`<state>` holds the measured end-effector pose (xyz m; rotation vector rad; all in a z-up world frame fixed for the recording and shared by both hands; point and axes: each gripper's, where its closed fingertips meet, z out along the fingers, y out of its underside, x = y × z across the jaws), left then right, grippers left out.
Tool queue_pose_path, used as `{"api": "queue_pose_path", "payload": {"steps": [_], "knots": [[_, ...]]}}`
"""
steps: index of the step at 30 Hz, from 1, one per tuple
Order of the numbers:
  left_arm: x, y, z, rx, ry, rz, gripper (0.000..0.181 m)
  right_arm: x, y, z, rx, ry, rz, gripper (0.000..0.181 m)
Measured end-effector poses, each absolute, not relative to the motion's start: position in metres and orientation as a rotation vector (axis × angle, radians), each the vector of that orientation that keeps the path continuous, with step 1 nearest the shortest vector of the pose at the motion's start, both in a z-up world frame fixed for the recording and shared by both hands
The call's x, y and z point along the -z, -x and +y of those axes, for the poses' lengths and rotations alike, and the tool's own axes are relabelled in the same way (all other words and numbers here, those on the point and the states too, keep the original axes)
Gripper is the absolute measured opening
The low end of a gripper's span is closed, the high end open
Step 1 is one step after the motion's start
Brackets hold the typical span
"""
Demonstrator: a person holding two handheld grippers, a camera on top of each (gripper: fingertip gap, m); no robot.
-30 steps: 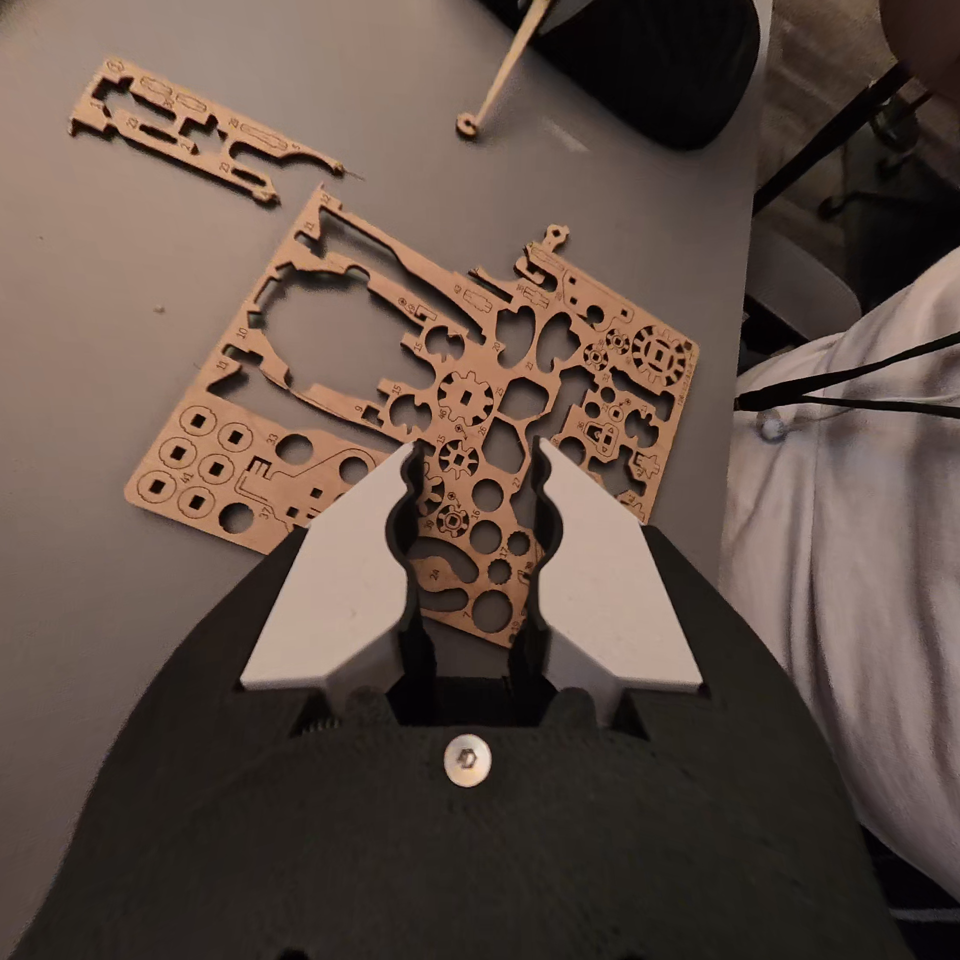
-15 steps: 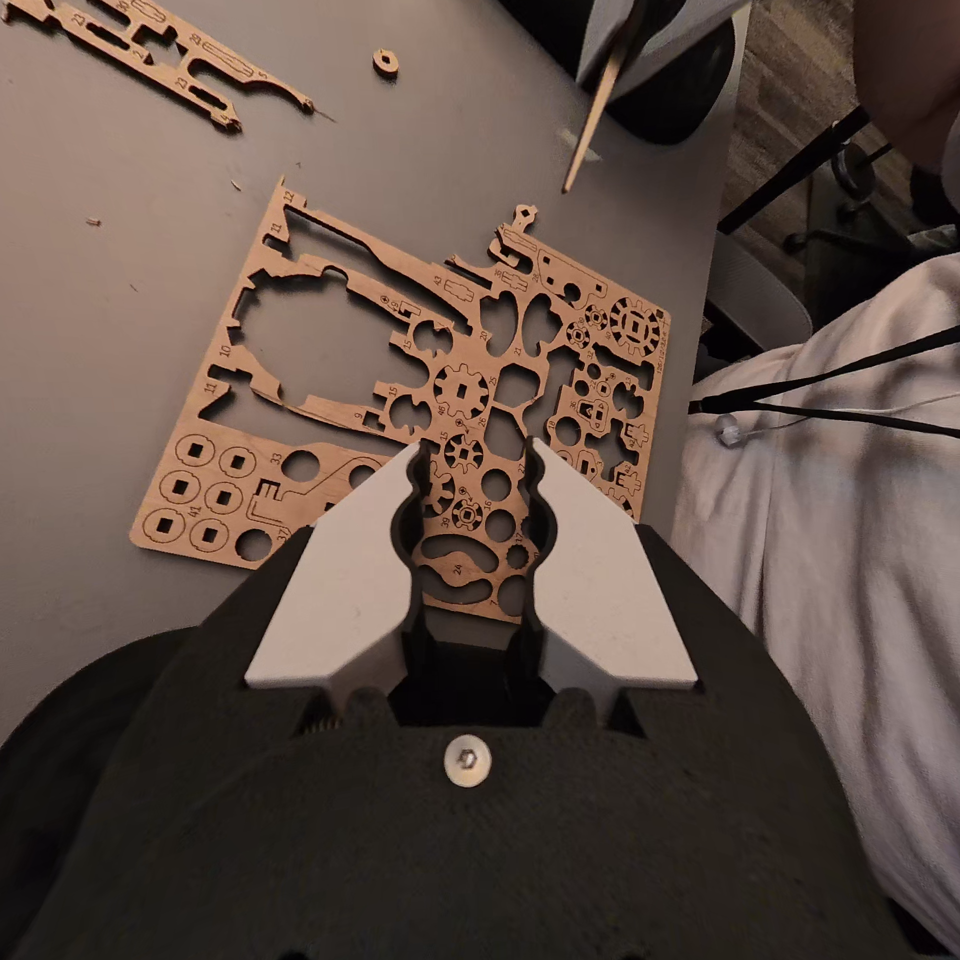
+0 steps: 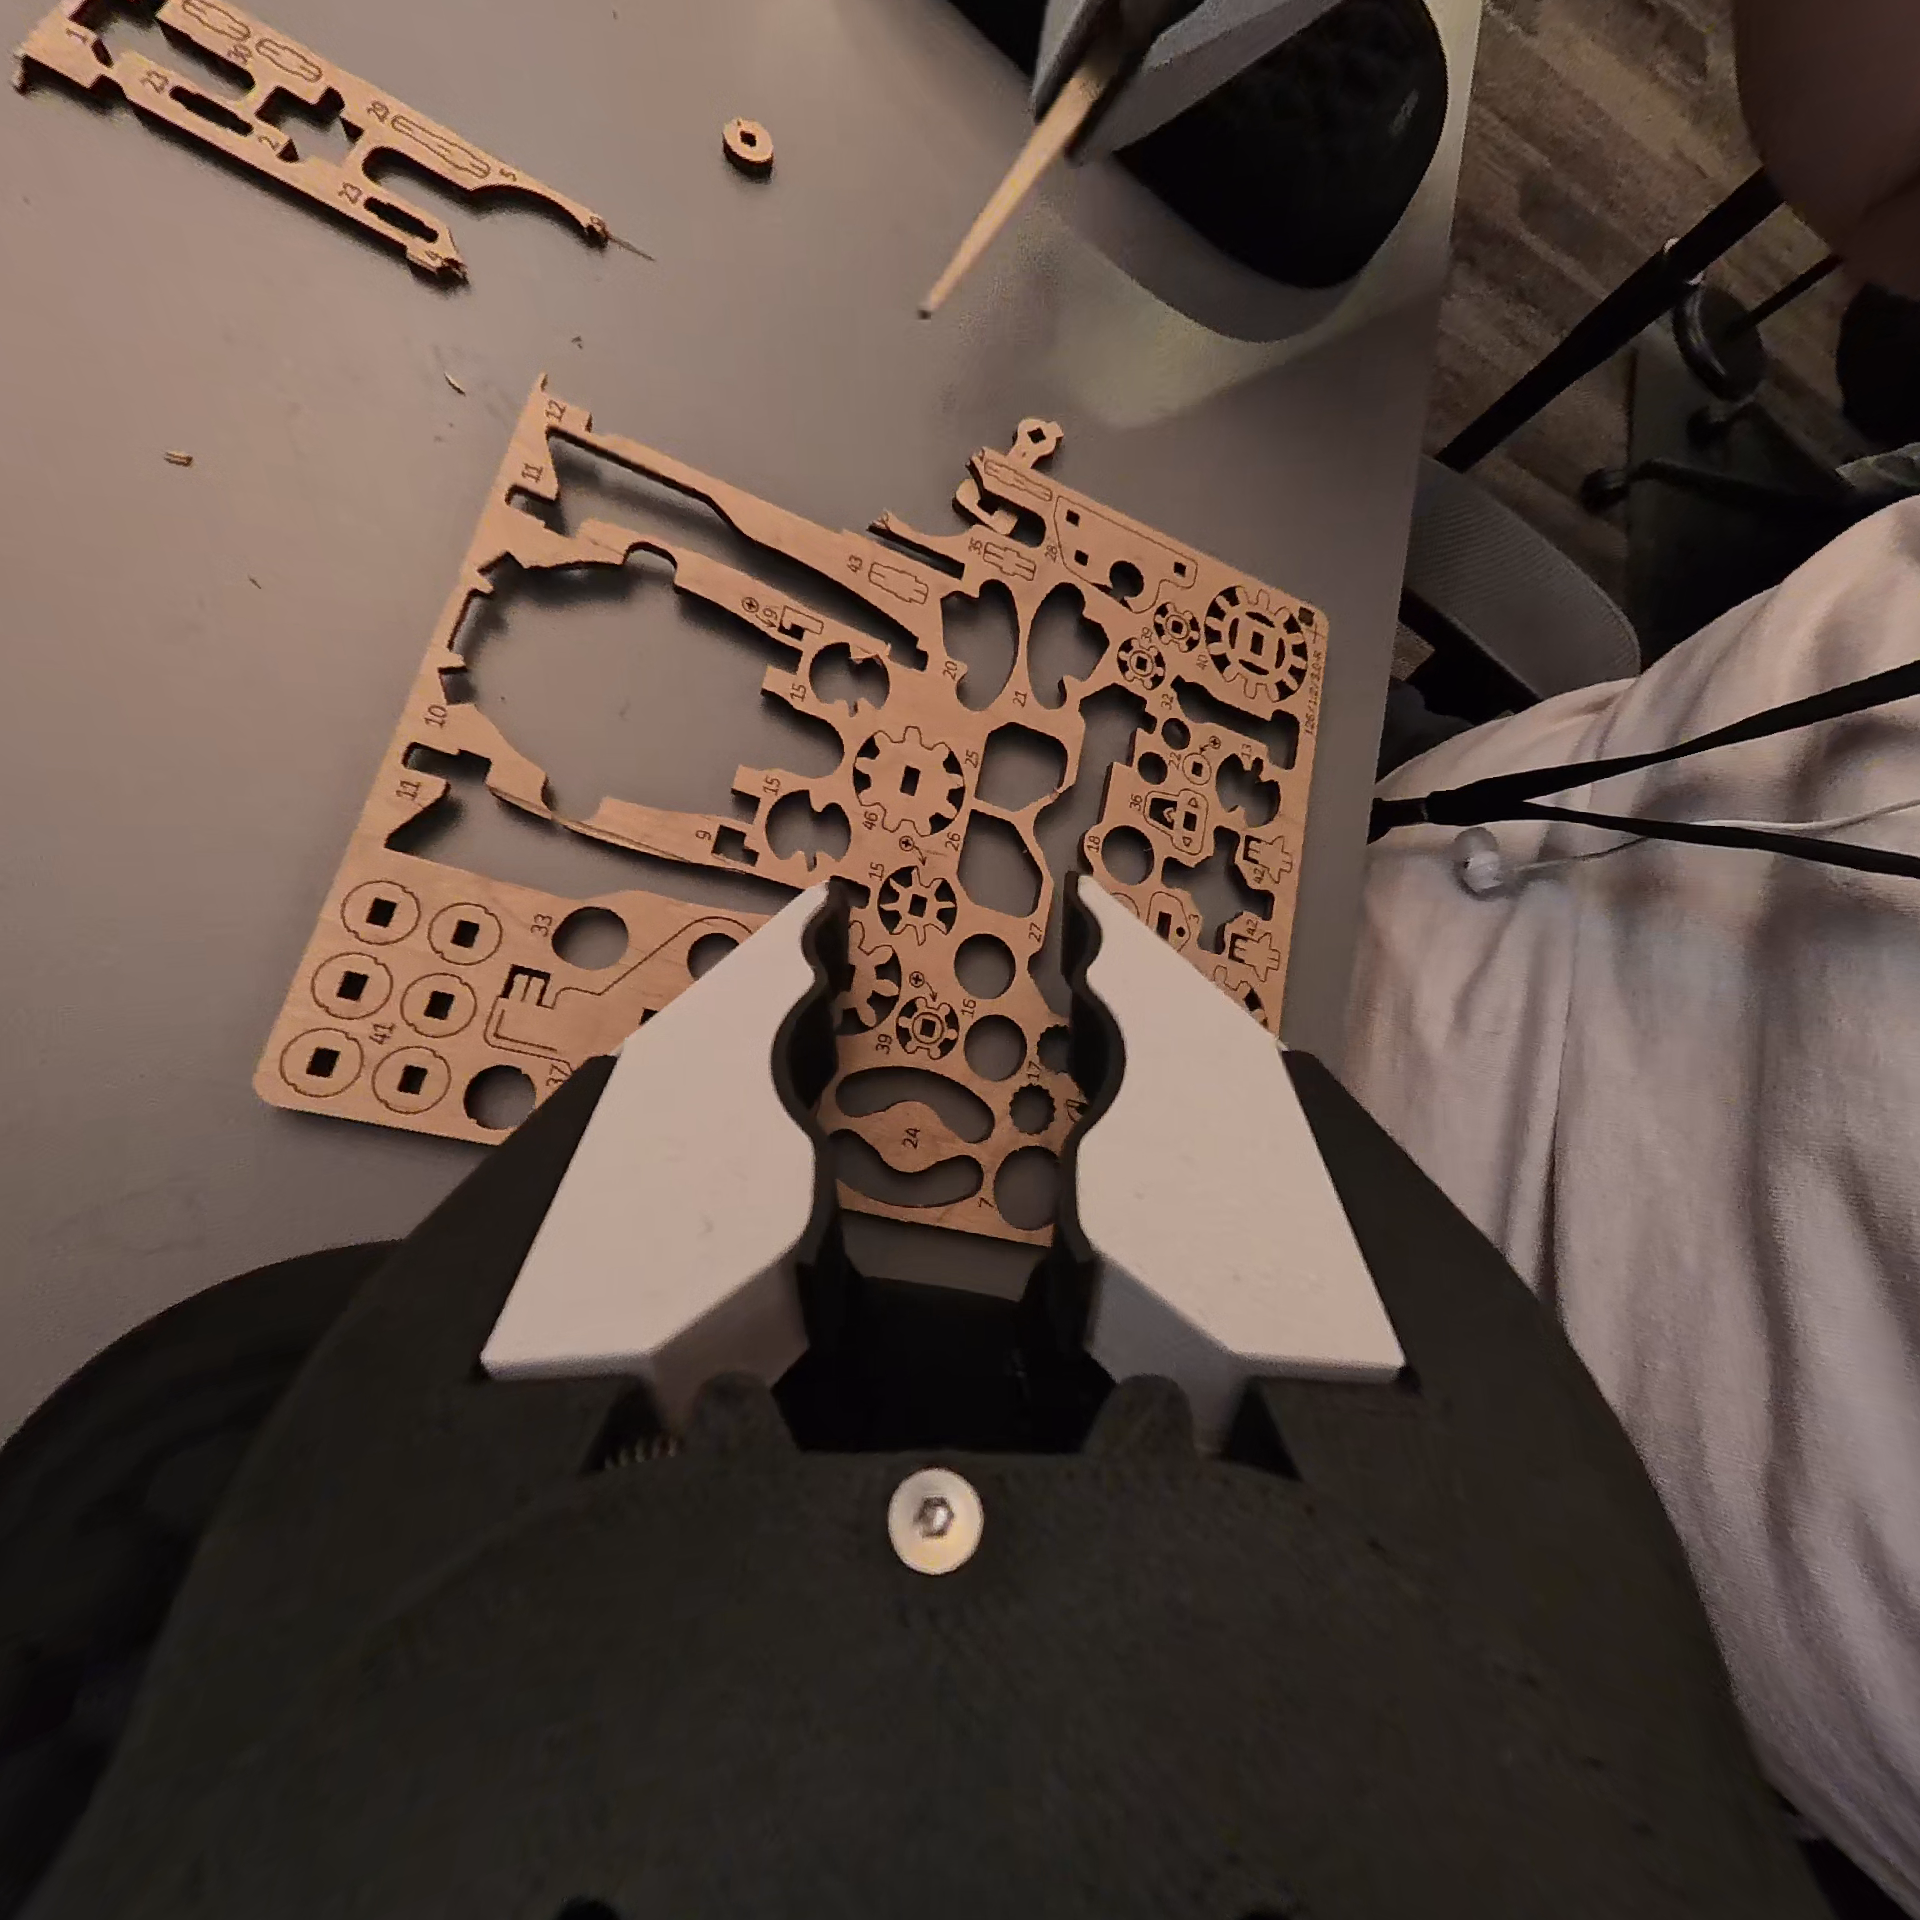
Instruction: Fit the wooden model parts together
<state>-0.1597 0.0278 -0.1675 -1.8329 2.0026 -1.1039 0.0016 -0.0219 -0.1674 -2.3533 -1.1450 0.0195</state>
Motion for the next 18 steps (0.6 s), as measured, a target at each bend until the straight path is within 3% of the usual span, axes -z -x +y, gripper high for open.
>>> {"api": "queue_pose_path", "payload": {"steps": [6, 8, 18], "knots": [[0.167, 0.161, 0.026, 1.112, 1.813, 2.013, 0.040, 0.158, 0.015, -0.007, -0.109, 2.269, -0.962, 0.021], [0.167, 0.161, 0.026, 1.115, 1.806, 2.011, 0.040, 0.142, 0.049, -0.010, -0.303, 2.144, -0.953, 0.007], [0.166, 0.162, 0.024, 1.130, 1.785, 2.016, 0.041, 0.180, 0.066, -0.004, -0.429, 2.276, -0.994, 0.007]]}}
